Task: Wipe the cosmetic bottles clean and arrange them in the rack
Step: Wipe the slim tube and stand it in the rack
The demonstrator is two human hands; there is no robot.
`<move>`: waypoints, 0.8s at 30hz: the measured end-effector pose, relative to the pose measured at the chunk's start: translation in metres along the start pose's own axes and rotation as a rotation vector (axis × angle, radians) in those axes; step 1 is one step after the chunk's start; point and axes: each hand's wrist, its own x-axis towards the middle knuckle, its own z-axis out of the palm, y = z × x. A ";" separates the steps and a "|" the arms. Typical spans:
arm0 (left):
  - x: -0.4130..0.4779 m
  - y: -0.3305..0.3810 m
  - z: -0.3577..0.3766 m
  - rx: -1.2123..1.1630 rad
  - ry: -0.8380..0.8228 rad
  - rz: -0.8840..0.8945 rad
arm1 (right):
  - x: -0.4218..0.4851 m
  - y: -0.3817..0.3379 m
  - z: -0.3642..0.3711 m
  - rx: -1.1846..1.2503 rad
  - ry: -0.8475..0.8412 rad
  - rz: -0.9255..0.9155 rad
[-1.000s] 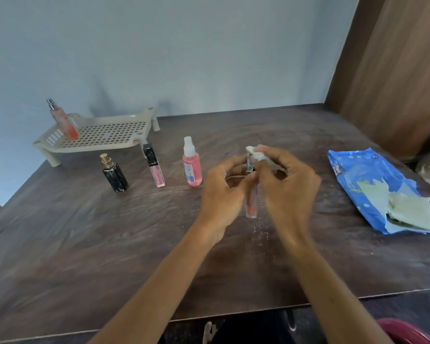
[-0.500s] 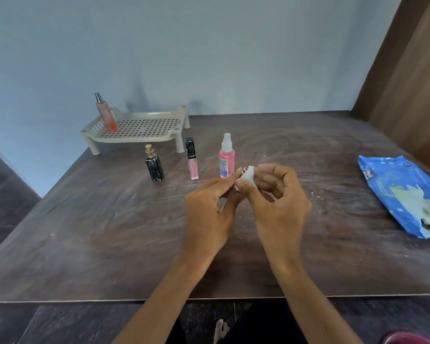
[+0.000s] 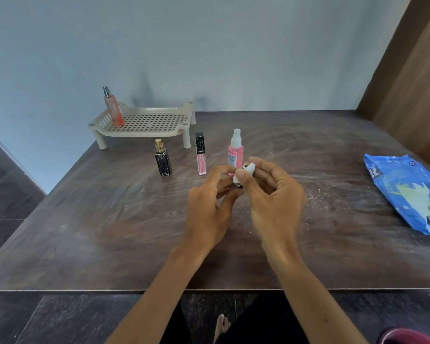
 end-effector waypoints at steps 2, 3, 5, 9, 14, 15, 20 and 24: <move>-0.003 -0.001 0.000 0.019 -0.004 0.009 | -0.006 0.002 0.004 -0.063 0.033 -0.065; -0.005 -0.002 0.001 0.037 -0.003 0.016 | -0.010 0.003 0.006 -0.084 0.046 -0.095; -0.009 -0.003 0.003 0.076 0.023 0.032 | -0.014 0.005 0.010 -0.106 0.048 -0.140; -0.009 -0.010 0.000 -0.003 0.099 -0.027 | -0.015 0.006 0.011 -0.088 0.017 -0.160; -0.003 -0.015 -0.010 -0.062 -0.025 -0.086 | 0.001 0.007 0.006 0.040 0.002 0.014; -0.002 -0.016 -0.011 -0.051 -0.054 -0.077 | 0.005 0.007 0.007 0.054 0.001 0.029; -0.001 -0.026 -0.010 -0.041 -0.089 -0.059 | 0.017 0.002 0.014 0.150 -0.030 0.058; -0.003 -0.028 -0.012 0.002 -0.073 -0.019 | 0.021 -0.003 0.013 -0.079 -0.188 -0.121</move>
